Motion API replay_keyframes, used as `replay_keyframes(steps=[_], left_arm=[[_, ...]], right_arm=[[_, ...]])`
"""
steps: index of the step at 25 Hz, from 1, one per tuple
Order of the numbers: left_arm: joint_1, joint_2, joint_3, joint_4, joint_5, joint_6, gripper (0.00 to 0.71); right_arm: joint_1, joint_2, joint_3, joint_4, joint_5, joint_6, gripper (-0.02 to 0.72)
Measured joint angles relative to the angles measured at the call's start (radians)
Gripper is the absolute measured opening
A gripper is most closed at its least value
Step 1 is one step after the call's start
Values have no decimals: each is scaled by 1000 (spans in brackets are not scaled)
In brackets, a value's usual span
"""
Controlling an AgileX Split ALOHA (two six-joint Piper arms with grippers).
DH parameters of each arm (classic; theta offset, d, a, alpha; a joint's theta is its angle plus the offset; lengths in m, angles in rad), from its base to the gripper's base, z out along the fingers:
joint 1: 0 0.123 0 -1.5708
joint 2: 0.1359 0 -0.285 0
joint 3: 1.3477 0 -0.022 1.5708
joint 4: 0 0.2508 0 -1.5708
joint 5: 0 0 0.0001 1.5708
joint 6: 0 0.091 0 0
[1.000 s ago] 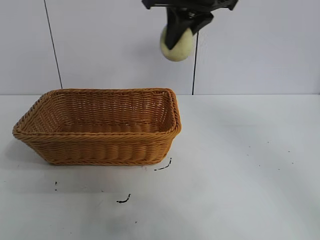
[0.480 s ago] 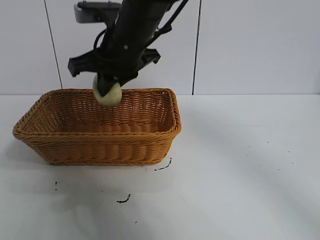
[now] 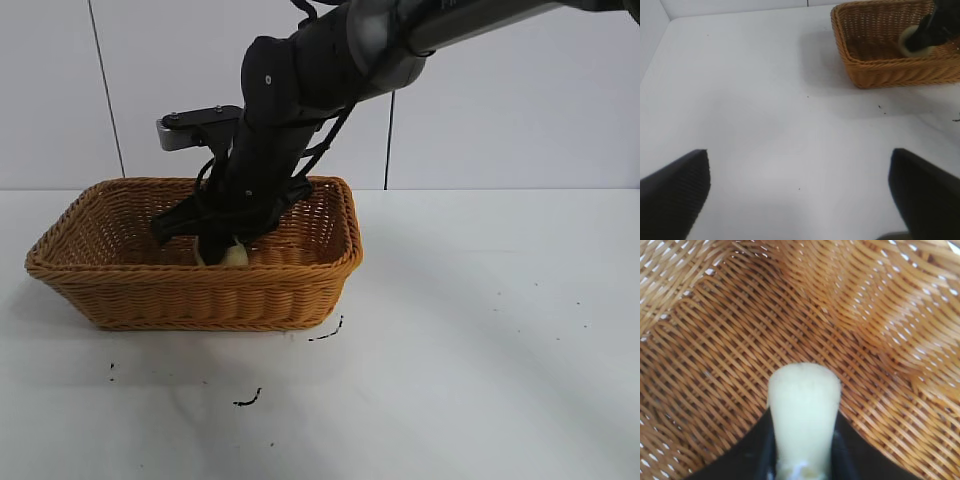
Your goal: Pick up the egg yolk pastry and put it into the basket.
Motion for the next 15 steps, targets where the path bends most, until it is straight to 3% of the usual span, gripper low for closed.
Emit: replay_keyframes(steps=[1, 4, 8, 11, 15], left_arm=[[0, 0, 0, 0, 0, 0, 697], [0, 0, 0, 0, 0, 0, 697], [0, 0, 0, 0, 0, 0, 697], [0, 0, 0, 0, 0, 0, 697], [0, 0, 0, 0, 0, 0, 697]], right_arm=[[0, 0, 0, 0, 24, 4, 505], [0, -8, 0, -33, 79, 24, 579], [-6, -56, -32, -94, 122, 63, 595], [-23, -99, -109, -96, 165, 76, 598], [-47, -121, -244, -96, 284, 76, 602]])
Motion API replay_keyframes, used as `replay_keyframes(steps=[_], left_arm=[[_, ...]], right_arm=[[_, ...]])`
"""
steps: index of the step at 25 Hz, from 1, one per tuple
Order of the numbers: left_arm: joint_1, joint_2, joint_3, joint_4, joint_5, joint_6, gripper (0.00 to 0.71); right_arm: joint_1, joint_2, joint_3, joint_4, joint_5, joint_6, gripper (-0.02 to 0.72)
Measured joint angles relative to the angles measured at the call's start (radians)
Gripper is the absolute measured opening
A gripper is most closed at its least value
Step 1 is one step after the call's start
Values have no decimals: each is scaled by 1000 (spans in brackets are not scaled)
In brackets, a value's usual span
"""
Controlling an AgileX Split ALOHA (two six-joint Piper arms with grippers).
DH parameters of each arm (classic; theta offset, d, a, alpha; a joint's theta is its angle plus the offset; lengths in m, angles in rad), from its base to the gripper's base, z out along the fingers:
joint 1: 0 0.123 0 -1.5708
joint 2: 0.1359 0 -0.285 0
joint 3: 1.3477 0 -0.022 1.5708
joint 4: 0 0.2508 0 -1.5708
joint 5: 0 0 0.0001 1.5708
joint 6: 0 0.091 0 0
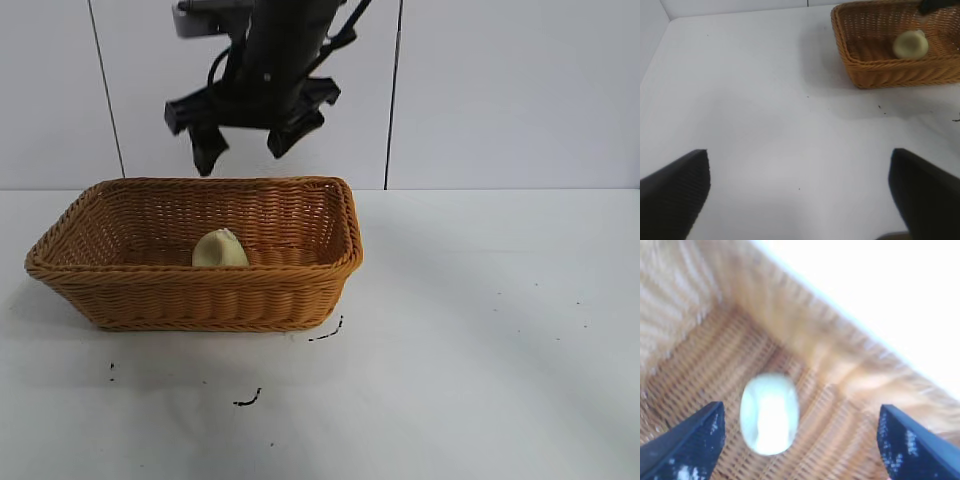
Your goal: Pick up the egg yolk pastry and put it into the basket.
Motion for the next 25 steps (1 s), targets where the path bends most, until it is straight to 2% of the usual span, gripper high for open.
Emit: replay_keyframes(steps=[6, 13, 21, 25], left_arm=[[0, 0, 0, 0, 0, 0, 697], [0, 0, 0, 0, 0, 0, 697], [0, 0, 0, 0, 0, 0, 697], [0, 0, 0, 0, 0, 0, 697]], right_arm=[[-55, -2, -139, 4, 154, 15, 602], [-223, -4, -149, 6, 229, 27, 602], [-464, -4, -149, 5, 332, 29, 602], [-539, -4, -149, 3, 387, 29, 602]])
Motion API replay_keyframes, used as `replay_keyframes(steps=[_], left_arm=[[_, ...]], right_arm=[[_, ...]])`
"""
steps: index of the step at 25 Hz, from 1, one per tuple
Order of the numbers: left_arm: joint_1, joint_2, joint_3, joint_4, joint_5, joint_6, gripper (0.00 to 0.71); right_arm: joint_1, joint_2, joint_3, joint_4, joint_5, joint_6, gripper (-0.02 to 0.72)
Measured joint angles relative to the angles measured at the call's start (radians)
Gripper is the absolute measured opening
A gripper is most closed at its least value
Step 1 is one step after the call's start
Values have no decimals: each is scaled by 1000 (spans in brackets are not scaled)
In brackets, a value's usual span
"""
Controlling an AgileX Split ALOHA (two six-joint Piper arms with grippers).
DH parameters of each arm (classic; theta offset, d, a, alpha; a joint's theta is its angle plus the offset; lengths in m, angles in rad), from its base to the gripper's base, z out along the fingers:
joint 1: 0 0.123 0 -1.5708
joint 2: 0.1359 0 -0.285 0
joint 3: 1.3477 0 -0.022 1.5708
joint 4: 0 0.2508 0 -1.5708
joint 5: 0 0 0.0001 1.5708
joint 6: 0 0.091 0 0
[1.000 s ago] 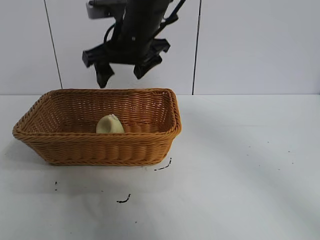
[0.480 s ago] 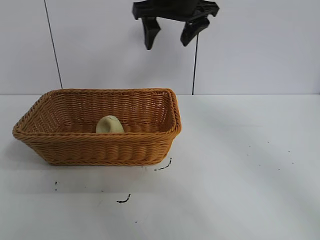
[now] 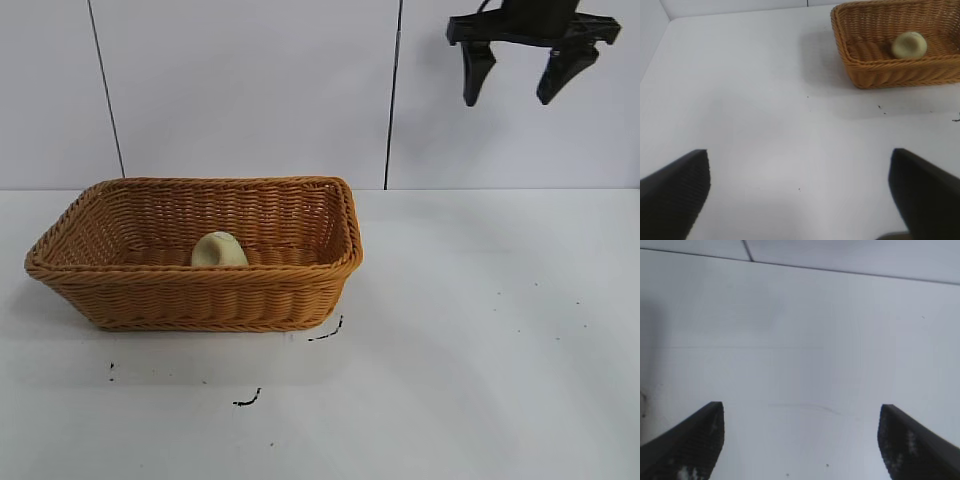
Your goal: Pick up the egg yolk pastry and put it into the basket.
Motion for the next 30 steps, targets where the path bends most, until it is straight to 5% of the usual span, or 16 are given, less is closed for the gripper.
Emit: replay_keyframes(steps=[10, 30], left_arm=[[0, 0, 0, 0, 0, 0, 697], [0, 0, 0, 0, 0, 0, 697]], right_arm=[[-29, -75, 76, 27, 3, 0, 602], [-29, -1144, 1114, 18, 5, 11, 602]])
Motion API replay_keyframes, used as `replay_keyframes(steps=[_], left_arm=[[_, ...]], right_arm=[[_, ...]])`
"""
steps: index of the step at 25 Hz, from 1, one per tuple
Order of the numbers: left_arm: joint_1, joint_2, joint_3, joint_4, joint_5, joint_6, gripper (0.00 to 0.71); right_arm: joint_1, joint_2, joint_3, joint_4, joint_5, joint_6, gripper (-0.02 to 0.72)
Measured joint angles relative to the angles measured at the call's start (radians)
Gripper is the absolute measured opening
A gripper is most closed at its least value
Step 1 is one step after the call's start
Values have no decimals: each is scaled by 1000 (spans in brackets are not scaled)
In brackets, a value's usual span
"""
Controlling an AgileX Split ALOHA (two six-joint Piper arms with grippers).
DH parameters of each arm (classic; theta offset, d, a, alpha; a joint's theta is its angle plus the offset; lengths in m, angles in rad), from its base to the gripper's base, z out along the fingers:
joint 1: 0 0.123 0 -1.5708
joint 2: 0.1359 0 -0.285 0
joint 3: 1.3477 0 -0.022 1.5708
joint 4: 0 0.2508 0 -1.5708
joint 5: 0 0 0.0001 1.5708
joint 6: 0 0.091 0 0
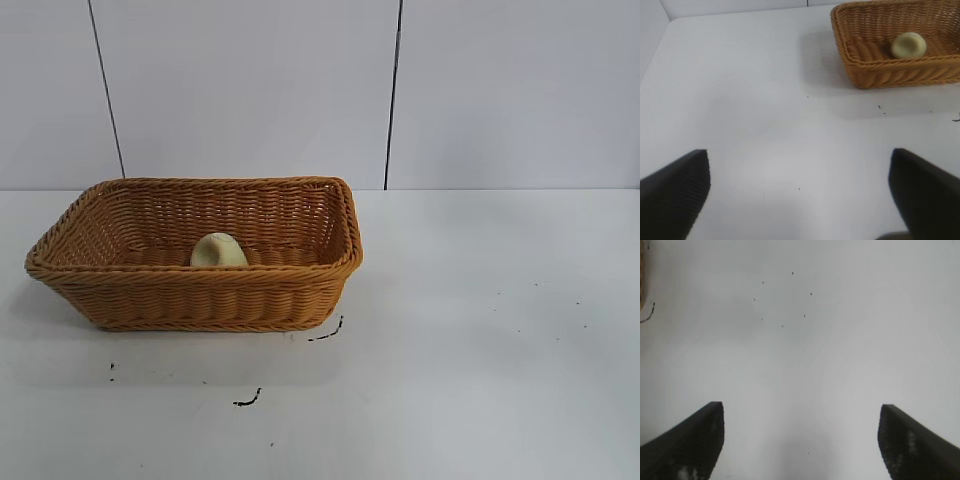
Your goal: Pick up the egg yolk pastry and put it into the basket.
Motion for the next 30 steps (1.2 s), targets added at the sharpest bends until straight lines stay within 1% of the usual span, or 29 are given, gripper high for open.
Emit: replay_keyframes(steps=[4, 6, 11, 15, 17, 30], left_arm=[[0, 0, 0, 0, 0, 0, 697], [0, 0, 0, 0, 0, 0, 697], [0, 0, 0, 0, 0, 0, 697], [0, 0, 0, 0, 0, 0, 697], [0, 0, 0, 0, 0, 0, 697], [0, 0, 0, 0, 0, 0, 697]], right_arm=[[0, -217, 156, 2, -2, 0, 602], [0, -321, 239, 3, -15, 0, 602], [0, -599, 441, 5, -102, 0, 602], [0, -791, 588, 30, -161, 0, 602], [0, -862, 646, 42, -175, 0, 602], [0, -1107, 665, 42, -188, 0, 602]])
